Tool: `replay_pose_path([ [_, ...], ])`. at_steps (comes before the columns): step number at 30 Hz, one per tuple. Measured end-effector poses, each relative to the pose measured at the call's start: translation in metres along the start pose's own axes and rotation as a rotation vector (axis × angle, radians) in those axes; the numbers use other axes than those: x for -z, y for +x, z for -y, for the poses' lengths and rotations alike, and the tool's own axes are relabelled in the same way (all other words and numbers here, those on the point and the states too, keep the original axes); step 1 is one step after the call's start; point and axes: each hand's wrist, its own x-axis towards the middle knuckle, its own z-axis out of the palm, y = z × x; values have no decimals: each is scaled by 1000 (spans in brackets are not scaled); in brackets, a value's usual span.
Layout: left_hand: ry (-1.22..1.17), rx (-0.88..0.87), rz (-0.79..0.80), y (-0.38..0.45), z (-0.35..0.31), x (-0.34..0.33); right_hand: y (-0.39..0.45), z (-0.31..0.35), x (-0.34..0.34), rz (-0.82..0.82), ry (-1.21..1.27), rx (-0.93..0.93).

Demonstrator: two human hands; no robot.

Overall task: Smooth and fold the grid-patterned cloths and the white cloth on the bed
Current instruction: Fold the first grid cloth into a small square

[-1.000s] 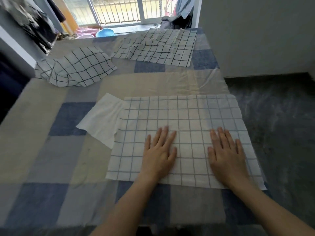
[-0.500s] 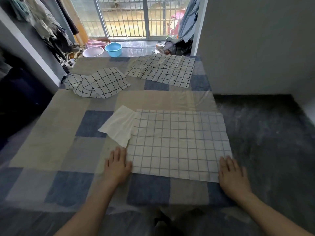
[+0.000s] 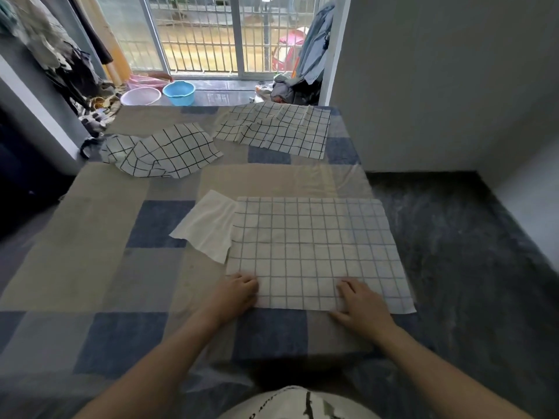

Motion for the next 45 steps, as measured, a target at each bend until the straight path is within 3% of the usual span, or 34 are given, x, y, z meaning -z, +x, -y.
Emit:
replay_pose_path([
  [4, -39, 148, 24, 9, -4, 7, 13, 14, 10, 19, -82, -46],
  [8, 20, 129, 75, 17, -14, 12, 25, 16, 19, 38, -138, -65],
  [15, 156, 145, 153, 29, -23, 17, 43, 10, 28, 61, 45, -147],
  [21, 164, 136, 115, 20, -25, 16, 45, 13, 27, 73, 83, -110],
  [24, 162, 108, 94, 16, -21, 13, 46, 18, 24, 169, 55, -17],
  [31, 136, 126, 40, 16, -21, 9, 53, 18, 25, 251, 36, -41],
  [39, -86, 228, 94, 41, -11, 31, 46, 29, 26, 99, 49, -81],
  [45, -257, 230, 237, 45, 9, 50, 39, 24, 31, 27, -158, 60],
])
